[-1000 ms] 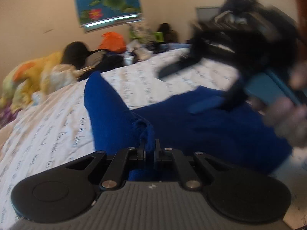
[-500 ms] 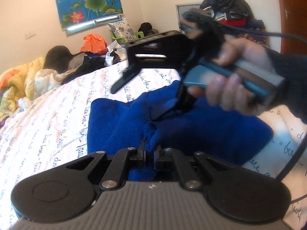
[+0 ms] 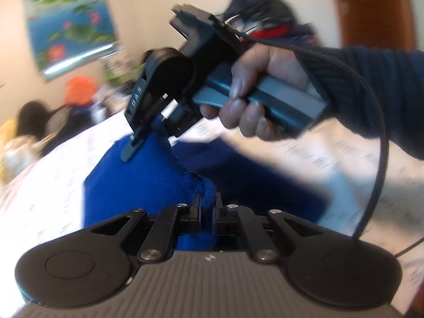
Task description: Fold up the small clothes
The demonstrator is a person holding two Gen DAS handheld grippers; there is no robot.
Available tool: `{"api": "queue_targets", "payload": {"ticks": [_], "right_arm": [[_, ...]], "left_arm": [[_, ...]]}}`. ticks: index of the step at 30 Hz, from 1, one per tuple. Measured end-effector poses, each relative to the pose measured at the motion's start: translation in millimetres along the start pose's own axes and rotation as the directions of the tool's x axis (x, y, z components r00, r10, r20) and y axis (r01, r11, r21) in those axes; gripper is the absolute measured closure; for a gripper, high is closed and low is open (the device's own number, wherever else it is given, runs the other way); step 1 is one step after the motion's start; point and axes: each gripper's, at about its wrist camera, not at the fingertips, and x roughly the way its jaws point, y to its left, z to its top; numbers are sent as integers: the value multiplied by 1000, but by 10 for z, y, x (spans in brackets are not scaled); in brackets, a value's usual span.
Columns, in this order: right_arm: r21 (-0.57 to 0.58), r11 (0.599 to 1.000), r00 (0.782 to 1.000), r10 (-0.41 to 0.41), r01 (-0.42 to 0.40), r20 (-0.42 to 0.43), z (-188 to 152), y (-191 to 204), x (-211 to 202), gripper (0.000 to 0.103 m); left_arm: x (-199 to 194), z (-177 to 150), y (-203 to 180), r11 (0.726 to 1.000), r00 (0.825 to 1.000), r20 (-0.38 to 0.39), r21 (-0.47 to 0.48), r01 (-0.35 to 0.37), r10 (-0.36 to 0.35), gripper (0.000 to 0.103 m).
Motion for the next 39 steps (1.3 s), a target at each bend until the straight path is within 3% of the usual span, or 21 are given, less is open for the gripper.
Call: {"api": "queue_targets", "payload": {"ticks": [3, 6, 8, 10, 11, 13, 14, 16, 17, 20, 22, 25, 27, 29, 30, 31, 32, 33, 34, 37, 39], "right_arm": [[-34, 993, 993, -116, 117, 17, -78, -180, -426, 94], [37, 975, 975, -221, 220, 19, -213, -533, -564, 92], [112, 970, 974, -223, 218, 31, -317, -763, -537, 90], [198, 966, 982, -180, 165, 62, -386, -900, -551, 88], [220, 964, 981, -174, 151, 90, -394, -910, -593, 85], [233, 958, 966, -204, 164, 160, -393, -897, -728, 77], [243, 955, 955, -221, 170, 200, -396, -894, -801, 67], [258, 948, 936, -250, 185, 248, -427, -909, -935, 39], [258, 945, 931, -265, 200, 251, -409, -889, -921, 29], [245, 938, 931, -299, 246, 211, -428, -893, -856, 29], [253, 935, 936, -300, 250, 182, -458, -922, -783, 29], [256, 939, 944, -279, 229, 176, -489, -918, -647, 29], [285, 941, 954, -241, 184, 178, -485, -925, -594, 29], [314, 940, 966, -195, 134, 171, -469, -928, -524, 29], [314, 943, 972, -171, 113, 163, -466, -914, -479, 29], [306, 945, 973, -168, 113, 159, -463, -883, -443, 29], [292, 946, 969, -190, 138, 156, -456, -841, -425, 36], [270, 946, 963, -225, 180, 145, -451, -795, -411, 65], [248, 942, 955, -266, 227, 135, -444, -753, -400, 78], [218, 952, 951, -254, 214, 175, -455, -613, -470, 87], [181, 965, 955, -225, 190, 195, -437, -440, -499, 88]], "left_arm": [[159, 49, -210, 994, 994, 8, 7, 112, -112, 96], [473, -51, -321, 988, 985, -87, -29, 149, -151, 94], [494, -110, -236, 976, 975, -83, -80, 200, -207, 78], [373, -135, -93, 962, 966, -46, -109, 249, -255, 15], [279, -144, -27, 966, 972, -14, -116, 233, -236, 4], [59, -161, 151, 963, 975, 50, -150, 223, -218, 4], [-22, -165, 295, 952, 971, 65, -193, 237, -228, 3], [-144, -224, 603, 932, 978, 82, -300, 206, -190, 0], [-141, -273, 788, 922, 986, 73, -348, 167, -151, 0], [45, -435, 1330, 864, 998, 2, -501, 54, -61, 3], [259, -547, 1712, 770, 994, -25, -634, 63, -102, 8], [692, -649, 2164, 593, 969, -17, -793, 136, -245, 14], [920, -655, 2296, 538, 966, -34, -835, 113, -255, 19], [1146, -631, 2364, 517, 954, -35, -846, 131, -299, 22], [1209, -595, 2355, 515, 955, -27, -846, 135, -294, 31], [1276, -577, 2353, 511, 948, -34, -848, 140, -317, 65], [1361, -552, 2358, 513, 942, -62, -849, 124, -330, 84], [1410, -545, 2345, 521, 946, -84, -848, 97, -313, 84], [1379, -543, 2339, 533, 951, -85, -841, 93, -299, 85], [1157, -419, 2218, 623, 965, -87, -777, 89, -247, 86], [941, -350, 2252, 650, 969, -56, -751, 119, -242, 86]]}}
